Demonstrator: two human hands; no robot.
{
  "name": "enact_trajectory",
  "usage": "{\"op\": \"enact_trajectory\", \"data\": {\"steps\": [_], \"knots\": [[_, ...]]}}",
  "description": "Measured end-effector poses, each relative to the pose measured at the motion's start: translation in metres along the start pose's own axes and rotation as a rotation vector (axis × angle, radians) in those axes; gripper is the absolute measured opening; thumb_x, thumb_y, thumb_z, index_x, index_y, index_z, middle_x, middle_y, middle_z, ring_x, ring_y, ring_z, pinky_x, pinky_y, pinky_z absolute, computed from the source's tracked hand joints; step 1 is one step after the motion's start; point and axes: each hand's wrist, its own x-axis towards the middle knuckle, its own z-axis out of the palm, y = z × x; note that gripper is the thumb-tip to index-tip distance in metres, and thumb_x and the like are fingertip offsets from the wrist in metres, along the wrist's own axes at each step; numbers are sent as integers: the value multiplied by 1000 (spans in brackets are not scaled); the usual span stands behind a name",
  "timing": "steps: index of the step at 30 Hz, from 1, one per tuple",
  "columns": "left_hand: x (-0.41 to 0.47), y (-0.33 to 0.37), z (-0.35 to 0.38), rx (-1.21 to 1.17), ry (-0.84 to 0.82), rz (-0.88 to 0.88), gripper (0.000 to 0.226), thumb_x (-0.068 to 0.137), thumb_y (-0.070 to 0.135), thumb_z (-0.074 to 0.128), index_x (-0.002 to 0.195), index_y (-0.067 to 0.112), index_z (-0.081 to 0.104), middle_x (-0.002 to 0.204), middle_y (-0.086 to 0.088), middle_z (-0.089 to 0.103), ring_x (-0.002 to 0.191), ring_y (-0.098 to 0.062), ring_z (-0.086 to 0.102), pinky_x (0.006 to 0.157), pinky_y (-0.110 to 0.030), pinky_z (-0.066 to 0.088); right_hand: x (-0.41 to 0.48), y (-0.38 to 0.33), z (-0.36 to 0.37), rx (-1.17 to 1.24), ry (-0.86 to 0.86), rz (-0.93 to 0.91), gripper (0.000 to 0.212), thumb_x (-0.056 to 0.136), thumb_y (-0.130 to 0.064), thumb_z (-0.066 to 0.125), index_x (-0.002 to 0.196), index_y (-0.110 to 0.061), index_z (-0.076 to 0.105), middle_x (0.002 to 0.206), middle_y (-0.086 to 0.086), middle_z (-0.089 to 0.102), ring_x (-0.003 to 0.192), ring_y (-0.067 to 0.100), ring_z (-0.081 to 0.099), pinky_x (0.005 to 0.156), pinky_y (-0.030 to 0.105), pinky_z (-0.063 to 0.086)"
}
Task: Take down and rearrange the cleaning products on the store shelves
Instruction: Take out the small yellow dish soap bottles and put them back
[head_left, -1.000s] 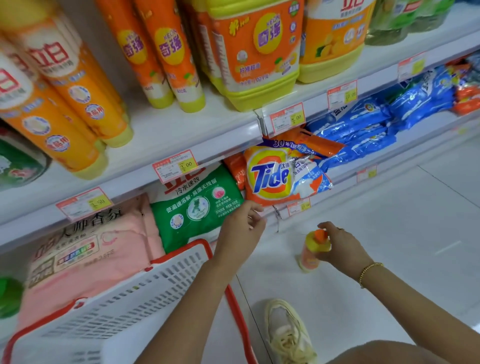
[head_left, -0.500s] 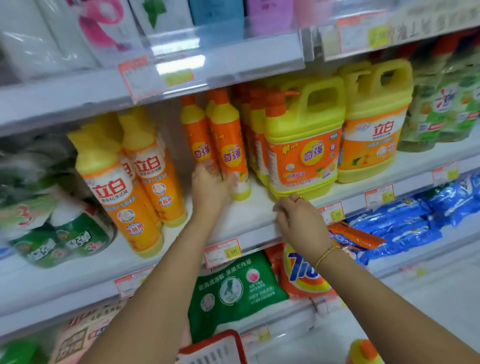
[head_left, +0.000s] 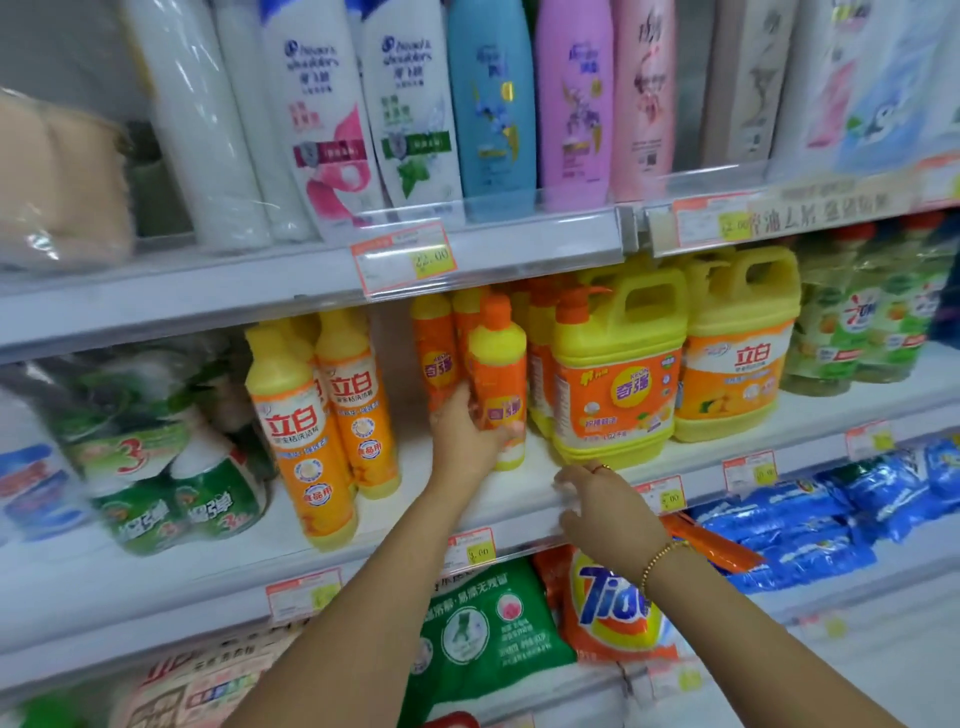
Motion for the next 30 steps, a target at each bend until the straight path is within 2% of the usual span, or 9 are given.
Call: {"op": "enact_trajectory", "data": {"steps": [4,7,11,14,18,22,25,28,30], "knots": [[-54,6,-14,-6,-63,142,74,73,-7,75,110,52,50,113,25,53,108,1,54,93,-21,48,-23,-14,-23,-11,-17,22,57,86,-20,60,139,-19,38,135,8,45,118,24,49,92,27,41],[-82,23,-27,120,-60,279,68,76,4,77,109,53,43,116,31,47,107,15,47,88,-2,34,-40,-28,-38,-5,-76,11,66,85,-21,63,142,-19,30,136,11,45,120,26,47,91,30,42],[-106,50,-42,64,-68,262,66,75,12,80,112,52,43,113,31,54,109,1,53,86,-10,40,-63,-54,-59,-4,-98,-48,76,83,-25,68,145,-20,24,137,11,45,121,24,47,84,26,39],[-121,71,-52,-79,6,164,66,71,15,83,124,28,47,110,20,60,106,-5,60,84,-17,49,-85,-74,-72,152,-17,-111,85,77,-29,75,144,-25,24,142,3,42,126,19,44,94,27,40],[-140,98,-68,-290,76,96,54,74,14,81,119,20,52,110,5,66,96,-6,66,75,-18,52,-113,-96,-66,408,225,-245,86,70,-33,80,140,-31,29,130,-8,50,114,8,51,94,30,47],[-158,120,-81,-468,95,65,37,76,15,77,106,24,57,99,3,70,88,-11,70,75,-26,58,-135,-111,-48,396,497,-363,78,69,-24,81,131,-32,35,125,-11,44,103,-13,42,80,3,40],[-165,128,-93,-594,28,-5,46,65,25,77,108,19,60,100,-1,72,90,-15,70,74,-28,59,-145,-116,-53,373,627,-415,69,68,-26,82,120,-38,39,112,-18,42,100,-19,42,73,3,42],[-161,127,-111,-749,-57,-64,56,63,30,72,115,13,60,111,-8,70,99,-21,68,82,-33,57,-152,-119,-67,693,479,-354,60,65,-27,84,111,-40,48,107,-21,55,94,-3,58,70,16,52],[-157,125,-120,-882,-111,-97,75,64,35,79,129,7,54,124,-15,64,113,-27,62,95,-44,52,-151,-116,-73,1080,151,-272,60,59,-26,88,111,-32,58,107,-9,64,90,7,65,65,24,55]]}}
